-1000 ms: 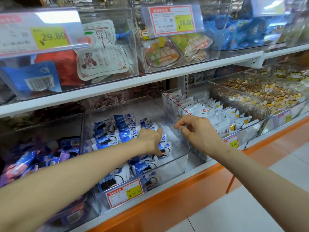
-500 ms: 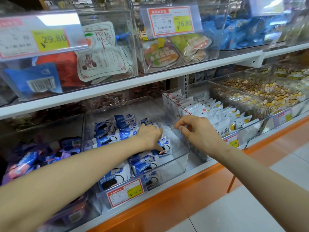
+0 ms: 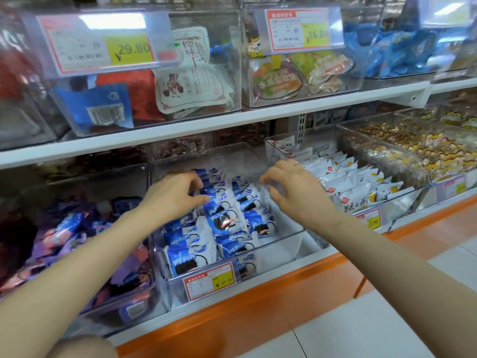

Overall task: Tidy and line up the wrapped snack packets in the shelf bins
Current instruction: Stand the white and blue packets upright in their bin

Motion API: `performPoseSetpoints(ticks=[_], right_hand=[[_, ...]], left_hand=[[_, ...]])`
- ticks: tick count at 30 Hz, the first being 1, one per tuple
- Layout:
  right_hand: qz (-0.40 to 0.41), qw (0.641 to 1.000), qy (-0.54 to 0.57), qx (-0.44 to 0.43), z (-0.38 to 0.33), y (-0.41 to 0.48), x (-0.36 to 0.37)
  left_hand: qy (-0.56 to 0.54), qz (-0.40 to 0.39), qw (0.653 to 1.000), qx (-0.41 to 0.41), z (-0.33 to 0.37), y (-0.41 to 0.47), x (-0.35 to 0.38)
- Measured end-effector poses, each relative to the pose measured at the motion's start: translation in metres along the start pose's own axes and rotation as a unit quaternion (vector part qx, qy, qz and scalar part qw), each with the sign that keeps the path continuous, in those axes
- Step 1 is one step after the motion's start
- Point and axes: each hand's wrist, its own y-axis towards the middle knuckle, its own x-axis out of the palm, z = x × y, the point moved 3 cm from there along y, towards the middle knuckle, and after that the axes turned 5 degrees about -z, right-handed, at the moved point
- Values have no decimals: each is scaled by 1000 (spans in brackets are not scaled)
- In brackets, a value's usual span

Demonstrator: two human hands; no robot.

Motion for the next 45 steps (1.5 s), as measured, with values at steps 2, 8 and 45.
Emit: performPoseSetpoints(ticks=[2,8,45], right_hand=[[-95,995,14,-8,-9,9,19],[-255,967,-9,17,-23,28,65],[-354,835,-412,-89,-7,6,54]], left_hand=[[-10,10,1000,-8,-3,-10,1],[-2,74,997,20,-9,-26,10],[17,94,993,65,11,9,30]])
